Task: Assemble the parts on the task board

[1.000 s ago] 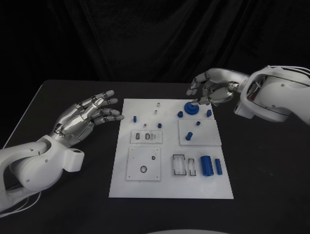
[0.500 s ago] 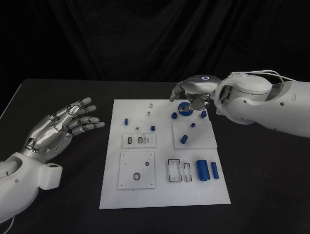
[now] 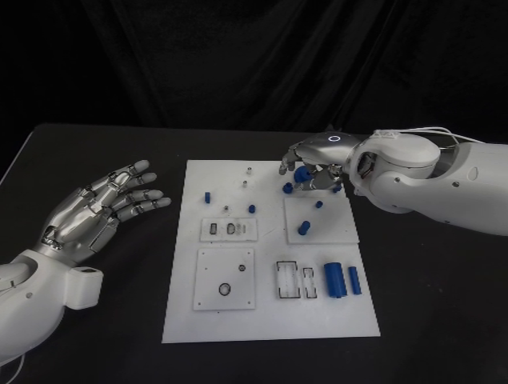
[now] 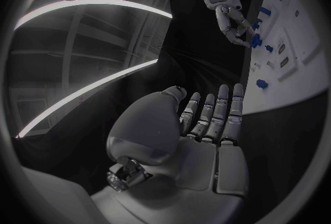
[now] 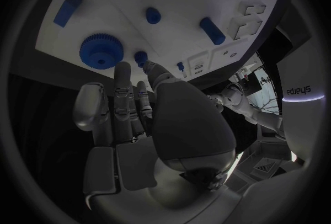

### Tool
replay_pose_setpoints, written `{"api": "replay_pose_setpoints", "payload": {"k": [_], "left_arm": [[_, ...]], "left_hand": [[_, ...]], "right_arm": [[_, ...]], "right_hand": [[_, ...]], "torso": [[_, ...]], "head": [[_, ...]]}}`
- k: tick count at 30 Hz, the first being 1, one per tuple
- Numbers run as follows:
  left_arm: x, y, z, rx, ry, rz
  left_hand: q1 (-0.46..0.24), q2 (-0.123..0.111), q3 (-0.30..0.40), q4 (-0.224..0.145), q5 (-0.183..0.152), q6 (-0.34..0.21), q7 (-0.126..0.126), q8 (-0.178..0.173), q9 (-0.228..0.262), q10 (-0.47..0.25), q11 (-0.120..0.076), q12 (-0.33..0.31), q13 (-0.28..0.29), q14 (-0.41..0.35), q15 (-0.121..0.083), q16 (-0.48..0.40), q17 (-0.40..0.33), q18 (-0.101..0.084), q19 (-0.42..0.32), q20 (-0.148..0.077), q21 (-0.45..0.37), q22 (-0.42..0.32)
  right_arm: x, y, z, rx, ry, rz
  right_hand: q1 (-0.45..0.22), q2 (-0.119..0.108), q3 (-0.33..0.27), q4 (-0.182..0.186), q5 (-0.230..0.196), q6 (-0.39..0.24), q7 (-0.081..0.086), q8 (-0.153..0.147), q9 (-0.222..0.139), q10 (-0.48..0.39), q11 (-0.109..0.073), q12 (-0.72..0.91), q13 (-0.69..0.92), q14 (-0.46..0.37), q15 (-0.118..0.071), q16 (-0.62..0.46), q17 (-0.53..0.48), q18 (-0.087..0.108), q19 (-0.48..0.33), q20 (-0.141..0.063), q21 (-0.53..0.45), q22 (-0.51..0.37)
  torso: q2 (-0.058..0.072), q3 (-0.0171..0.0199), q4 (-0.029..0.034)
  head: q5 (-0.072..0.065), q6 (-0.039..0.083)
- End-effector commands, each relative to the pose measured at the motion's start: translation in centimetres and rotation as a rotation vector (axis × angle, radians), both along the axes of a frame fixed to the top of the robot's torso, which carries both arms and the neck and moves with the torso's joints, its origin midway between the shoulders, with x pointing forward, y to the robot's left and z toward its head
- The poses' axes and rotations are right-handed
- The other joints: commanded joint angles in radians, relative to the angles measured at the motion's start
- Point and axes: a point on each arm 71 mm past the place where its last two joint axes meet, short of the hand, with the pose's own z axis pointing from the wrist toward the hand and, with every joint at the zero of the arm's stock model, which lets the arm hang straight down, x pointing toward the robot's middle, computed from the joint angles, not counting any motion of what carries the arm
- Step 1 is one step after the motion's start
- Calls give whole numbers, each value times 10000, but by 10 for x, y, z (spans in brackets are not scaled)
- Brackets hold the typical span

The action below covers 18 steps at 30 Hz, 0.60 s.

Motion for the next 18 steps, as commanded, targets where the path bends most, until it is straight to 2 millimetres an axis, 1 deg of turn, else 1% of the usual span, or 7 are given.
{"api": "replay_pose_setpoints", "payload": {"k": [1, 4, 7, 8, 12, 16, 18], "left_arm": [[-4, 8, 22, -1661, -2684, 850], [-4, 8, 22, -1666, -2695, 858], [-4, 9, 22, -1673, -2692, 861], [-4, 9, 22, -1679, -2688, 858], [-3, 9, 21, -1708, -2656, 838], [-2, 8, 21, -1726, -2624, 819], [-1, 9, 20, -1724, -2612, 815]], "left_hand": [[13, 55, 70, -7, 60, 70, -2, 65, 10, 51, 40, 73, 7, -127, -14, -94, -36, -127, -105, 3, -90, -35], [4, 17, 35, -11, 64, 82, -24, 84, 4, 18, 46, 82, -18, -600, -117, -550, -284, -135, -644, -109, -471, -239], [-2, 14, -17, -38, 52, 56, -20, 90, -5, -76, 91, 39, -87, -1054, -166, -1126, -604, -175, -1195, -202, -864, -448], [-2, 16, -23, -42, 53, 55, -20, 91, -6, -86, 95, 34, -96, -1076, -168, -1175, -636, -179, -1229, -205, -894, -465], [2, 21, -38, -61, 54, 49, -20, 95, -8, -99, 99, 27, -123, -1126, -176, -1316, -726, -179, -1312, -213, -970, -512], [3, 22, -38, -62, 54, 52, -19, 96, -7, -99, 100, 27, -124, -1127, -176, -1321, -730, -180, -1314, -211, -973, -514], [7, 28, -35, -66, 56, 52, -16, 96, -7, -102, 104, 25, -128, -1129, -168, -1336, -740, -180, -1314, -204, -977, -517]], "right_arm": [[-3, 0, 1, 103, -426, 97], [-5, 0, 0, 166, -493, 169], [-6, -1, -2, 148, -470, 169], [-6, -2, -2, 135, -450, 149], [-6, -4, -6, 155, -430, 108], [-5, -6, -9, 222, -456, 88], [-4, -6, -11, 238, -455, 60]], "right_hand": [[-39, -86, 79, 11, 80, 105, -18, -50, 21, 86, -30, -55, -18, 49, -8, 27, 17, -181, 19, -9, 55, 15], [-61, -103, 102, 3, 93, 157, -27, -78, 32, 141, -34, -83, -19, 45, -8, 29, 20, -186, 26, -8, 74, 55], [-83, -104, 132, 2, 98, 203, -32, -108, 43, 203, -38, -108, -18, 48, -10, 32, 22, -189, 31, -8, 90, 89], [-103, -102, 156, 4, 98, 241, -28, -129, 52, 250, -39, -127, -18, 52, -12, 36, 25, -195, 43, -9, 109, 127], [-104, -93, 230, -14, 176, 306, -7, -180, 68, 280, -40, -200, -29, 39, -13, 26, 23, -185, 3, -10, 92, 105], [-119, -100, 385, -49, 379, 405, 13, -291, 95, 416, -25, -301, -36, 60, -14, 35, 28, -204, 44, -11, 152, 236], [-135, -116, 470, -69, 432, 452, 27, -357, 110, 484, -17, -366, -44, 150, -17, 101, 55, -272, 248, -13, 336, 572]], "torso": [[-19, 2, -11], [-25, 1, -6], [-34, -1, 25], [-40, -7, 34], [-57, -29, 22], [-64, -30, 18], [-69, -28, 3]], "head": [[26, -26], [36, -50], [-2, -80], [-12, -90], [3, -99], [8, -115], [20, -118]]}}
